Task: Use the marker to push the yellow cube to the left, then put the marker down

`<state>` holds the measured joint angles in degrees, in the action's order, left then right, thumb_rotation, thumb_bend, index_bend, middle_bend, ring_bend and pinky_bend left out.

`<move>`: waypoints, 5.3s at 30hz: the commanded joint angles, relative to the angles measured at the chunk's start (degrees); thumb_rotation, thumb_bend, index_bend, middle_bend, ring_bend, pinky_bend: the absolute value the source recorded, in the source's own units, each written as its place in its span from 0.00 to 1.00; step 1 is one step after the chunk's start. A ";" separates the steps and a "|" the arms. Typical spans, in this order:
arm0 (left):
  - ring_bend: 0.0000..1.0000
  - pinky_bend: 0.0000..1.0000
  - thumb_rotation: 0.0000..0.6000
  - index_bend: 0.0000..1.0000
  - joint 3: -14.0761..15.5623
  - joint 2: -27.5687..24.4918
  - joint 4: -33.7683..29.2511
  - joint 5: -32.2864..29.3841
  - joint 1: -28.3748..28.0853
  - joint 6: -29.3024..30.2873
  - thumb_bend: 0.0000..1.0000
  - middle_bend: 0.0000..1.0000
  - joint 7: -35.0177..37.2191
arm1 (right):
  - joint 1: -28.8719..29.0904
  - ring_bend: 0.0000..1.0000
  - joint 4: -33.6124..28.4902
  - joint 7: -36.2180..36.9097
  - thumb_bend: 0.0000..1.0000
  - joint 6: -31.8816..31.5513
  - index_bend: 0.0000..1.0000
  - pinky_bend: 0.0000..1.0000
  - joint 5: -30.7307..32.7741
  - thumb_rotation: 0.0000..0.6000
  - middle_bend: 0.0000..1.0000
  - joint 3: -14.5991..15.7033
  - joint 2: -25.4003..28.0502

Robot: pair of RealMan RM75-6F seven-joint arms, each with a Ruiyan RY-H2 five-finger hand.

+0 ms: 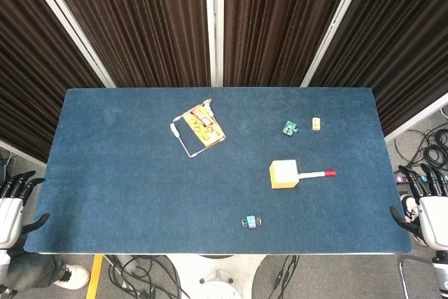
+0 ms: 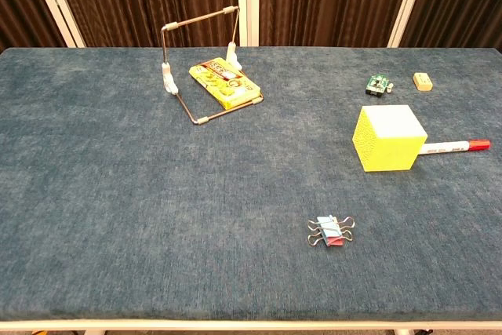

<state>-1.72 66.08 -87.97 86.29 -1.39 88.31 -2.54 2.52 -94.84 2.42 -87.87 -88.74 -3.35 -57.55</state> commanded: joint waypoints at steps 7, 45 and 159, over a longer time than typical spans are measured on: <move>0.18 0.20 1.00 0.31 0.06 0.02 0.04 -0.05 0.07 0.01 0.21 0.27 0.06 | 0.14 0.00 -0.04 -0.47 0.18 0.32 0.12 0.00 0.31 1.00 0.20 -0.09 -0.01; 0.18 0.20 1.00 0.31 0.50 0.21 0.21 -0.26 0.40 -0.30 0.21 0.27 0.48 | 22.61 0.00 24.32 -16.83 0.22 31.58 0.31 0.02 12.81 1.00 0.35 -3.66 -24.82; 0.18 0.20 1.00 0.31 0.93 -0.16 0.34 -0.32 0.27 -1.57 0.21 0.27 3.04 | 40.00 0.24 13.79 -43.14 0.37 36.84 0.71 0.00 30.15 1.00 0.66 -7.95 -38.90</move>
<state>-0.77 65.91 -87.64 85.98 -1.10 86.73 0.50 41.66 -80.45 -39.76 -51.13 -59.33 -11.16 -95.62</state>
